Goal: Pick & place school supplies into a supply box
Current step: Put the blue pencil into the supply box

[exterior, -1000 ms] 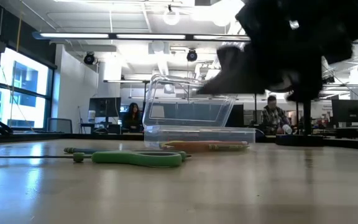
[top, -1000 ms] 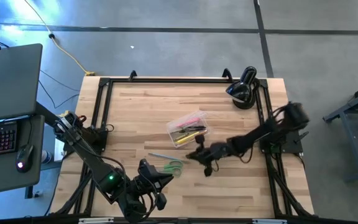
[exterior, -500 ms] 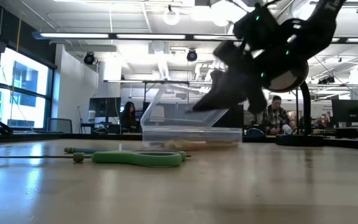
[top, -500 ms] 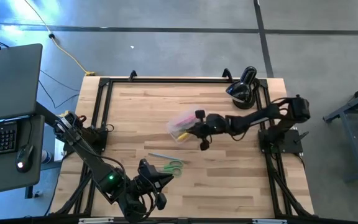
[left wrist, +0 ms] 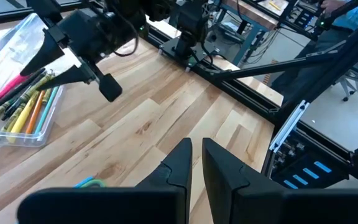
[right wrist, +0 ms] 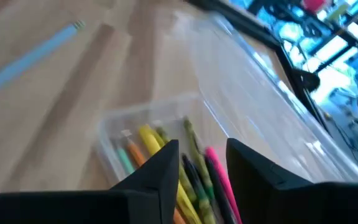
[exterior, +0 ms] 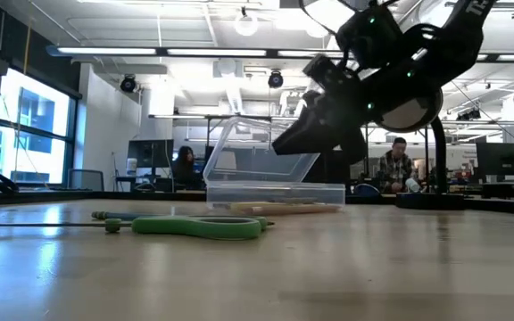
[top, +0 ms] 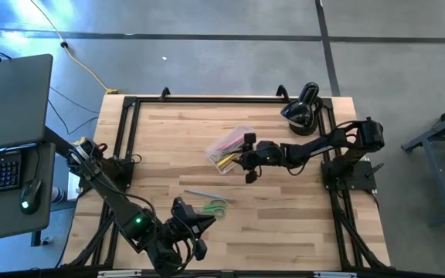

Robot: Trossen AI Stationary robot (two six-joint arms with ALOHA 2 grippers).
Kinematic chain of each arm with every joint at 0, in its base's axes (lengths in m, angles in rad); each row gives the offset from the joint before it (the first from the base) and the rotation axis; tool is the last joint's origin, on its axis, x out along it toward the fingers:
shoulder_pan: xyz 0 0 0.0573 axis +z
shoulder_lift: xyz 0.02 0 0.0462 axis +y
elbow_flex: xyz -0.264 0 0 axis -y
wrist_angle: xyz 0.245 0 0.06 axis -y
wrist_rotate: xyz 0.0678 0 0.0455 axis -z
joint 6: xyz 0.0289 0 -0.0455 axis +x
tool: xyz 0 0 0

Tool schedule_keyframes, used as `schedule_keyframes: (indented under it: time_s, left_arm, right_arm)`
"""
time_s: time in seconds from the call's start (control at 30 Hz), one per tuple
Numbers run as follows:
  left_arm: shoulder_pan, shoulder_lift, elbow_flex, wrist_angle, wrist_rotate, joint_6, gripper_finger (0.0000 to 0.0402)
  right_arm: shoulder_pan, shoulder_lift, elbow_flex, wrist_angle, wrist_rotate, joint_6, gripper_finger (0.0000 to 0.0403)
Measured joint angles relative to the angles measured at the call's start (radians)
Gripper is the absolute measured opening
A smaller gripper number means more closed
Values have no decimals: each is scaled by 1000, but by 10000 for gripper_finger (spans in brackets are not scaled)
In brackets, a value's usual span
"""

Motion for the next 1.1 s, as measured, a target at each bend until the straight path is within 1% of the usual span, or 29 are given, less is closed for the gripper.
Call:
schedule_keyframes:
  time_s: [0.13,0.27,0.47,0.57,0.73,0.83,0.93,1.03,1.1]
  left_arm:
    - [0,0,0,0,0,0,67]
    - [0,0,0,-3,0,0,67]
    - [0,0,0,-7,0,0,67]
    - [0,0,0,-7,1,0,67]
    - [0,0,0,-7,1,7,67]
    - [0,0,0,-7,1,45,67]
    - [-1,0,0,-7,0,47,67]
    - [-1,0,0,-7,0,55,67]
    - [-1,0,0,-6,0,68,67]
  right_arm:
    - [50,-19,0,5,-10,14,110]
    - [112,-53,0,-52,7,63,108]
    - [213,-107,0,-117,181,161,108]
    - [262,-127,1,-139,178,246,108]
    - [340,-132,1,-162,193,320,108]
    - [379,-131,1,-162,187,374,108]
    - [413,-131,1,-161,180,437,108]
    - [442,-103,1,-121,182,500,108]
    - [459,-57,1,-60,182,521,108]
